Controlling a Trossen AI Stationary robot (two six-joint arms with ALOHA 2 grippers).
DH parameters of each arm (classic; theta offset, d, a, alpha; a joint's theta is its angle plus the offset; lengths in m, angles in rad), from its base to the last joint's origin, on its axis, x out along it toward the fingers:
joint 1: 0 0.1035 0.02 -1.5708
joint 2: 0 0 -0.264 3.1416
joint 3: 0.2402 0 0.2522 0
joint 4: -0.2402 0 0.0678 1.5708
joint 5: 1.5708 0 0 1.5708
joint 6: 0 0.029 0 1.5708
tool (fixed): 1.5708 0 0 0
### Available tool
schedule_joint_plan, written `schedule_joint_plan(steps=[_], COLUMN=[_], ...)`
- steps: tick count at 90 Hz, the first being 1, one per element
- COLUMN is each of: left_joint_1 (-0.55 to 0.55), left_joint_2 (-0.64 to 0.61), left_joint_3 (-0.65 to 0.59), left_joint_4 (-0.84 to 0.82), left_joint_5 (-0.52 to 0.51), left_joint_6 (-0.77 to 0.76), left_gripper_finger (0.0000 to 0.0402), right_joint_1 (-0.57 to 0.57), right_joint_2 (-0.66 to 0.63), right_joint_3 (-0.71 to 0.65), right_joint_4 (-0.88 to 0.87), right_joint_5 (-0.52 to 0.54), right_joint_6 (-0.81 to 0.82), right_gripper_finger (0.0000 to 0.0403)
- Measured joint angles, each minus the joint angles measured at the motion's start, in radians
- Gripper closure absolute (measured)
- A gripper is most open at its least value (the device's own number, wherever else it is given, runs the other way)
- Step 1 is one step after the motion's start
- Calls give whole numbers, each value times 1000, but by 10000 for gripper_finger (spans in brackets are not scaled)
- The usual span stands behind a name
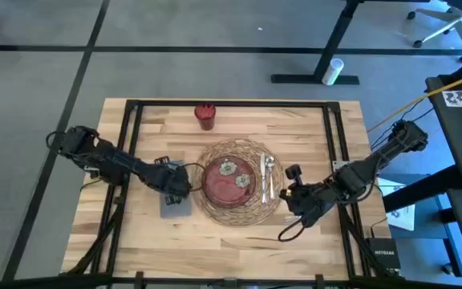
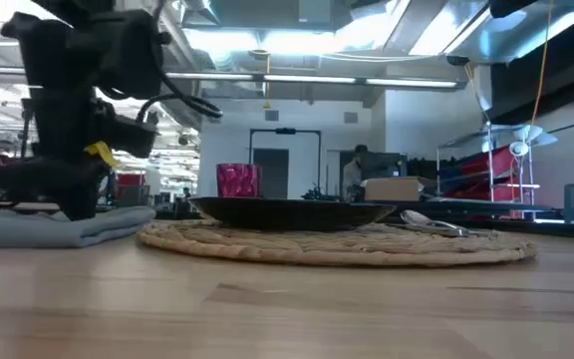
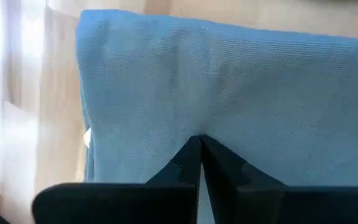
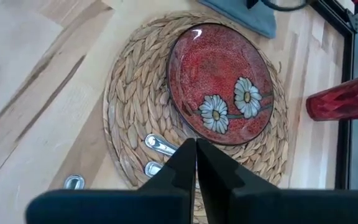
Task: Set table place
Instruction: Move the gray table napkin to the left of the brown placemat
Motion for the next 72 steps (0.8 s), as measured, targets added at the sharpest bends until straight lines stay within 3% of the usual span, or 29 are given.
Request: schedule_joint_plan(steps=[28,56,72], left_joint_1=[55,50,4], left_joint_2=[0,-25,-132], left_joint_3=[0,11,41], left_joint_4=[100,40,-17], left_joint_5=[19,-8,-32], left_joint_6=[94,63,6], left_gripper_finger=[401,402,402], right_joint_1=[0,0,0], right_joint_2=[0,0,0], right_joint_3=[0,0,0], right_joint_4=[0,-5,-60], right_joint_5=[0,19,-10], right_joint_6=[0,-4,-4], right_gripper_finger=[402,402,402])
